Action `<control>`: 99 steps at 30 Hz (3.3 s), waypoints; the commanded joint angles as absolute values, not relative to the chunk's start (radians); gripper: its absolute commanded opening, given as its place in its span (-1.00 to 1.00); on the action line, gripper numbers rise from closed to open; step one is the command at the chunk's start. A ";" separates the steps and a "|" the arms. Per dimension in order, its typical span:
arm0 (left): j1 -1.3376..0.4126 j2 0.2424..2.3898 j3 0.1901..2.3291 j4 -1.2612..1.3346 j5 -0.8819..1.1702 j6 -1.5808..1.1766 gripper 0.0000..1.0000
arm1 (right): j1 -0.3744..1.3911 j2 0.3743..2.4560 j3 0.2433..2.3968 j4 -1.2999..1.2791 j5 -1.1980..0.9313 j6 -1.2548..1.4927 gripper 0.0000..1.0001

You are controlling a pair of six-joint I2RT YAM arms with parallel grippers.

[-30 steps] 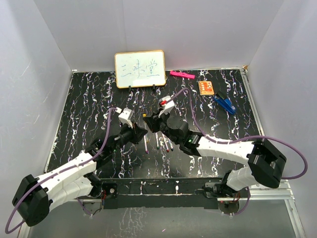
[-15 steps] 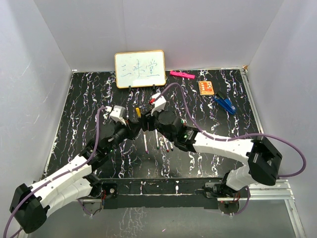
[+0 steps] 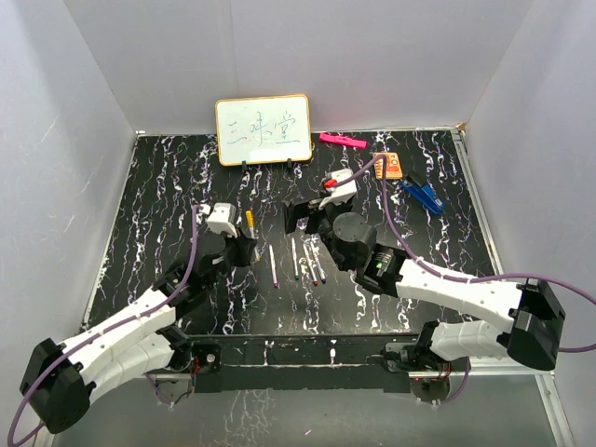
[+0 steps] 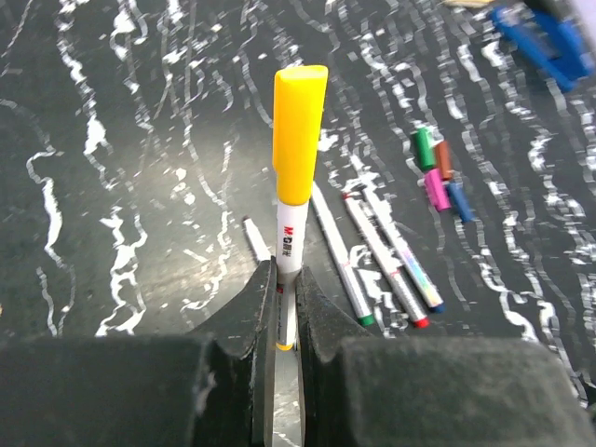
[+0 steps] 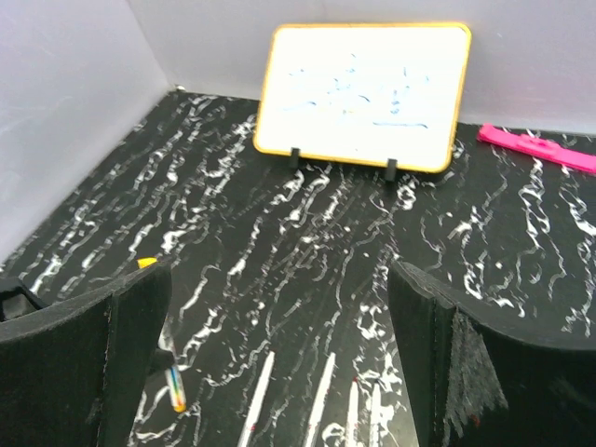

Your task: Insert the pens into the pen caps

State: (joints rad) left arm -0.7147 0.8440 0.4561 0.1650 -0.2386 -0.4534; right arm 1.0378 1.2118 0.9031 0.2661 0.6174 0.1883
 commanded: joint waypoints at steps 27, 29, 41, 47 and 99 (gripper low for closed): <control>-0.319 1.539 0.927 -0.256 -0.058 -0.353 -1.00 | 0.973 1.151 0.818 0.101 0.704 0.290 0.96; -0.312 1.583 0.961 -0.274 -0.066 -0.335 -1.00 | 0.966 1.154 0.815 0.098 0.700 0.295 0.96; -0.295 1.764 1.037 -0.281 -0.092 -0.329 -1.00 | 0.934 1.159 0.787 0.098 0.670 0.324 0.96; -0.295 1.797 1.039 -0.270 -0.077 -0.339 -0.73 | 0.929 1.175 0.785 0.098 0.664 0.326 0.96; -0.743 1.605 0.958 -0.345 -0.133 -0.535 -0.25 | 0.867 1.053 0.669 0.106 0.698 0.362 0.96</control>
State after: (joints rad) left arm -0.7311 1.5925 0.9215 -0.3294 -0.1204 -0.5209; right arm 0.8860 1.0851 0.6769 0.0765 0.7002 0.3462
